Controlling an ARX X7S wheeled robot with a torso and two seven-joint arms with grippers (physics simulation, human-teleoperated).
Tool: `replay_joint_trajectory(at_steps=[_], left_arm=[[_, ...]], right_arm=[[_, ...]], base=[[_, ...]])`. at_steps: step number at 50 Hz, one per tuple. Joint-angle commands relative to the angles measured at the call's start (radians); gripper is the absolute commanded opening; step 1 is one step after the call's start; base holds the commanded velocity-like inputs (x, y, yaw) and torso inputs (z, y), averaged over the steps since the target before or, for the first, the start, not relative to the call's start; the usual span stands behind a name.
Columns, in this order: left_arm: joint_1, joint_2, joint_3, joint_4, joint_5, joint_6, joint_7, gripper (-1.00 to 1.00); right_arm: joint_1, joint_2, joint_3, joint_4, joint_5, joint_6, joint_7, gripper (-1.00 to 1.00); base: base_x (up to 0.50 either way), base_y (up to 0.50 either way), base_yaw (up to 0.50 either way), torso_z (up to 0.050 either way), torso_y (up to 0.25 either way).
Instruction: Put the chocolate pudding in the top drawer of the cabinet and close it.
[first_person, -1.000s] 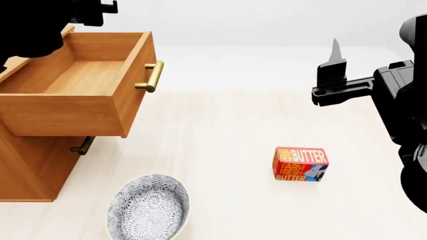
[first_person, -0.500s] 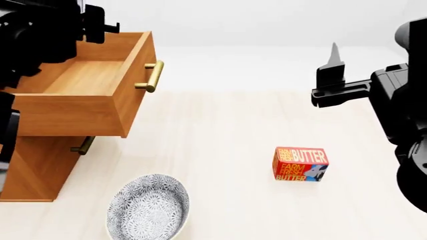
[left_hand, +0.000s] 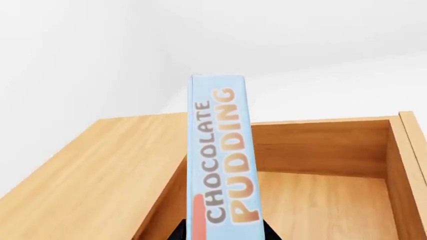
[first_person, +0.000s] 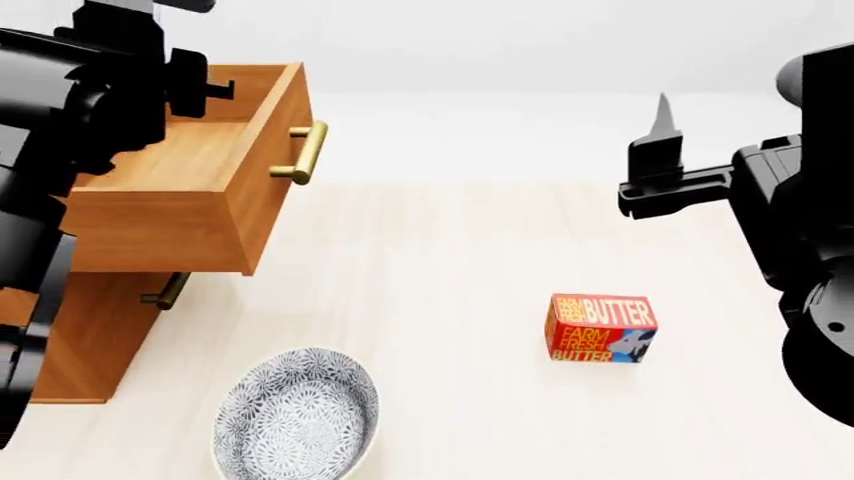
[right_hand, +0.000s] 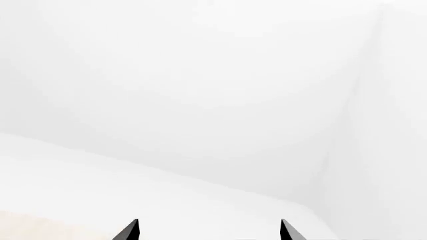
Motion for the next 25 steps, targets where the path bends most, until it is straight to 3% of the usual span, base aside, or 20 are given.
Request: replay_joint_trajectory(at_steps=[1,25], left_arm=[[0.026,0.007,0.005,-0.041,0.014,0.036,0.007,-1.0],[0.049,0.033,0.027,-0.072,0.022,0.049,0.05,-1.0]], right_arm=[[-0.006,-0.005,-0.009,0.008,-0.015,-0.007,-0.007,1.0],[-0.013,-0.008,-0.021,0.02,-0.032,-0.02,-0.018,1.0]], base=[[0.0,0.0,0.0,0.0,0.0],[0.0,0.0,0.0,0.0,0.001]])
